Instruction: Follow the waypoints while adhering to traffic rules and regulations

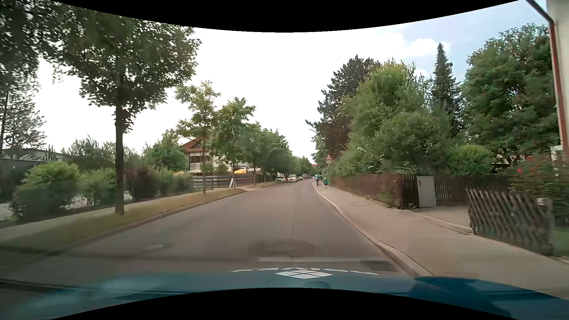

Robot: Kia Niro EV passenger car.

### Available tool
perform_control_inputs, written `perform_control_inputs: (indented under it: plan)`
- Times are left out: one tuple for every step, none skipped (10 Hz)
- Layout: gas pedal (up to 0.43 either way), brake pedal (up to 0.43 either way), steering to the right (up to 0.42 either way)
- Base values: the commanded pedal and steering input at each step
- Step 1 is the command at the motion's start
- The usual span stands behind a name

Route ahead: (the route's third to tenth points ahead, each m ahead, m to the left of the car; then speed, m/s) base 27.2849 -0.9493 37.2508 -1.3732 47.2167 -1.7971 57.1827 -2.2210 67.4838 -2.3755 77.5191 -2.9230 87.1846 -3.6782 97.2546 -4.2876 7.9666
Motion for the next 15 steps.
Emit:
perform_control_inputs:
  plan:
    - [0.157, 0.000, 0.002]
    - [0.157, 0.000, 0.002]
    - [0.157, 0.000, 0.003]
    - [0.157, 0.000, 0.003]
    - [0.150, 0.000, -0.001]
    - [0.150, 0.000, -0.002]
    - [0.150, 0.000, -0.002]
    - [0.150, 0.000, -0.001]
    - [0.000, 0.000, -0.001]
    - [0.000, 0.000, -0.001]
    - [0.000, 0.000, -0.001]
    - [0.000, 0.000, -0.001]
    - [0.000, 0.000, -0.001]
    - [0.000, 0.000, 0.000]
    - [0.000, 0.000, -0.001]
